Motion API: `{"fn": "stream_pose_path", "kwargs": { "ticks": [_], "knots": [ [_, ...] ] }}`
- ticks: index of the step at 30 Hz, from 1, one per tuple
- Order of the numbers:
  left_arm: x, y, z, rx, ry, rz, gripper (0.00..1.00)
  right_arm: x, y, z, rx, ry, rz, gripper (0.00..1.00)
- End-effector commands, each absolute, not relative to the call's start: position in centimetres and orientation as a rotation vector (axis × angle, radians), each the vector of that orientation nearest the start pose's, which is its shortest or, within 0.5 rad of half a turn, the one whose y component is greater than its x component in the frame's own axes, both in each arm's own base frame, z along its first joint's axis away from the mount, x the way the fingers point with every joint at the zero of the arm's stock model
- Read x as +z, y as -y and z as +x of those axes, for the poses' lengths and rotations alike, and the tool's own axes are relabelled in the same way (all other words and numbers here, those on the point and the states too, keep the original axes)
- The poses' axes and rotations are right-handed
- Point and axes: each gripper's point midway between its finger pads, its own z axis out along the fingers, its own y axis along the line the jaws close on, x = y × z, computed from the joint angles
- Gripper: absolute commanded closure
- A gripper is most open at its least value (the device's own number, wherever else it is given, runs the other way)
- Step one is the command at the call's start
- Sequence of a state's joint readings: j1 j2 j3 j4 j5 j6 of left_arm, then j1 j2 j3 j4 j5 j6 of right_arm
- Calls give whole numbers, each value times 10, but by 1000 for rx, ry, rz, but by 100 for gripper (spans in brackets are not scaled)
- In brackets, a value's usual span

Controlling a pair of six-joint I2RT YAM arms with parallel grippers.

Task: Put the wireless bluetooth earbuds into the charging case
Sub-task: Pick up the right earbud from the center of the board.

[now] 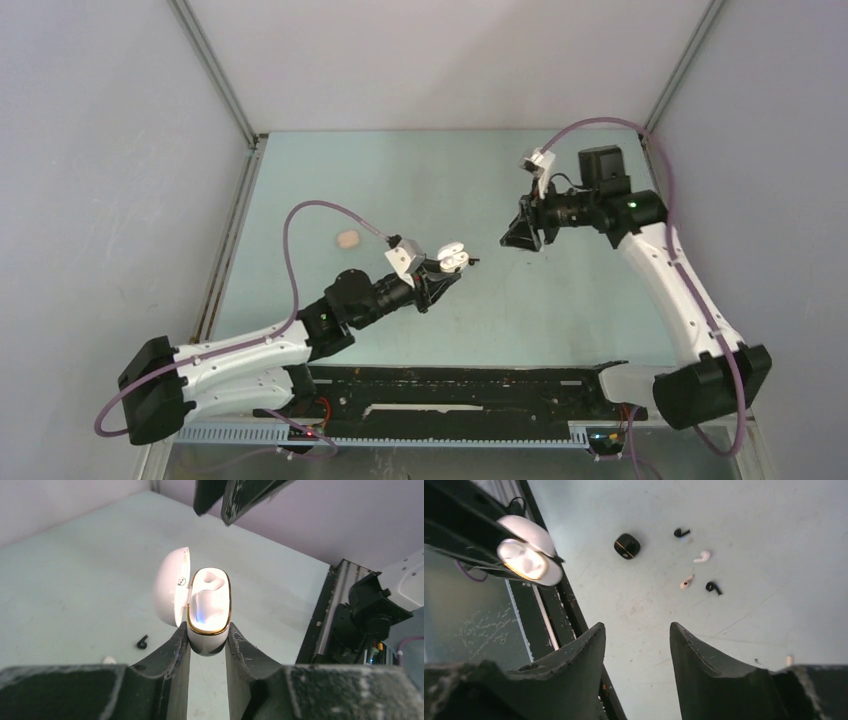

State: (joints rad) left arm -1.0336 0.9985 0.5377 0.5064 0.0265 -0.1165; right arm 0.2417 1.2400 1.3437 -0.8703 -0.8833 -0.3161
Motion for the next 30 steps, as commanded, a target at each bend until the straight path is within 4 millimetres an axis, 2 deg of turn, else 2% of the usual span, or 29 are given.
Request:
{"fn": "stream_pose_path", "kwargs": {
  "ticks": [1, 7, 12, 18, 24, 27, 30],
  "knots": [
    [234, 294, 200, -854, -1517, 518, 100, 244, -210, 283, 897, -2056, -870, 49],
    [208, 259, 197, -821, -1584, 381, 100, 155, -244, 312, 824, -2335, -775, 60],
    [206, 239, 189, -825, -1565, 340, 100, 107, -268, 321, 737, -2460, -816, 56],
    [183, 236, 182, -820, -1562, 398, 100, 73, -286, 345, 599, -2566, -842, 56],
    [162, 243, 170, -844, -1485, 529, 100, 37, -293, 369, 429, -2626, -838, 56],
    [152, 246, 165, -843, -1486, 585, 100, 32, -298, 374, 380, -2637, -854, 56],
    [151, 249, 161, -868, -1483, 600, 100, 30, -302, 374, 342, -2629, -879, 57]
  ]
}}
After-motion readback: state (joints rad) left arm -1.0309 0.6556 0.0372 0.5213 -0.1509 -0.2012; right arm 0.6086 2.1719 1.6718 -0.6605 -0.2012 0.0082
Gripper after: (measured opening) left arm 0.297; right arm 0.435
